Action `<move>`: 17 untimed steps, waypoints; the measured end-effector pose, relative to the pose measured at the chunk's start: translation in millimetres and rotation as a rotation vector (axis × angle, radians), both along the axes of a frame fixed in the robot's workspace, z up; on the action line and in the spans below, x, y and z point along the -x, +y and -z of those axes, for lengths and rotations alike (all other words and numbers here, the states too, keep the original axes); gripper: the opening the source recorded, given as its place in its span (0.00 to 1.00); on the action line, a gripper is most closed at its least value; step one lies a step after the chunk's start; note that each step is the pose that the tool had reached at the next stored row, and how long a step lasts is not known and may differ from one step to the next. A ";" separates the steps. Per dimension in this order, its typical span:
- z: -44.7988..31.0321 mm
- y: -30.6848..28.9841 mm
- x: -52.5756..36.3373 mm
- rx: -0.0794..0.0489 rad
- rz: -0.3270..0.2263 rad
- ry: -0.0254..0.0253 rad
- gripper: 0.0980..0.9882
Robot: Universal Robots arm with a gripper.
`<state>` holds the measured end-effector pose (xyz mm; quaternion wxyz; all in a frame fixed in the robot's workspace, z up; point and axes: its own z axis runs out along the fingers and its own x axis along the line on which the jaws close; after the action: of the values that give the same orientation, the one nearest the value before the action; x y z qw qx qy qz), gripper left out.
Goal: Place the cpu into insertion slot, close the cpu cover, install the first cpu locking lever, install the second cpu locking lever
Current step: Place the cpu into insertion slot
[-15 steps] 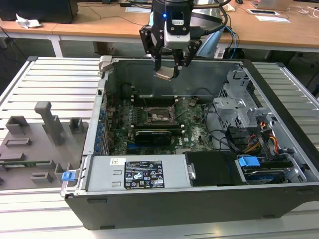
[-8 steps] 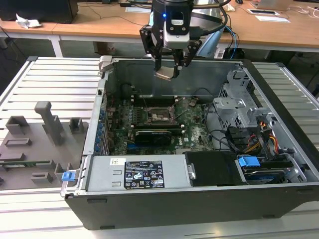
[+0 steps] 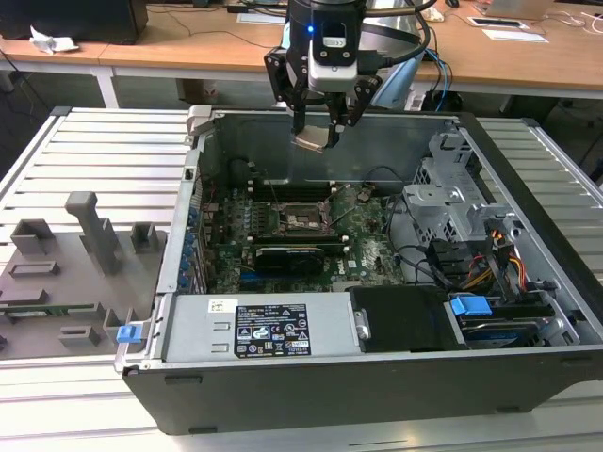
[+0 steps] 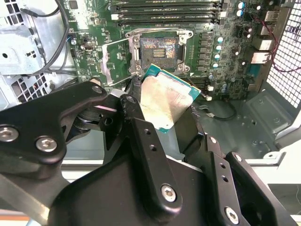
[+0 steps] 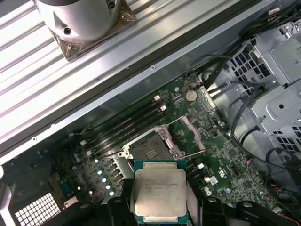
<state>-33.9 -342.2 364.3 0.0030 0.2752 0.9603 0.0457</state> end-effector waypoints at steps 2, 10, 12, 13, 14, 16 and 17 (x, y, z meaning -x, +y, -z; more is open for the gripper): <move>0.0 0.0 0.0 0.000 0.004 -0.0001 0.48; 1.4 0.0 0.2 0.000 0.076 0.0001 0.48; 1.8 0.0 0.3 0.000 0.098 0.0002 0.48; 2.0 0.0 0.4 0.000 0.111 0.0002 0.48; 2.0 0.0 0.4 0.000 0.118 0.0002 0.48; 2.3 0.0 0.4 0.000 0.138 0.0010 0.48; 2.5 0.0 0.5 0.000 0.145 0.0012 0.48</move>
<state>-34.4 -342.2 361.8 0.0057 0.3440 0.9379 0.0451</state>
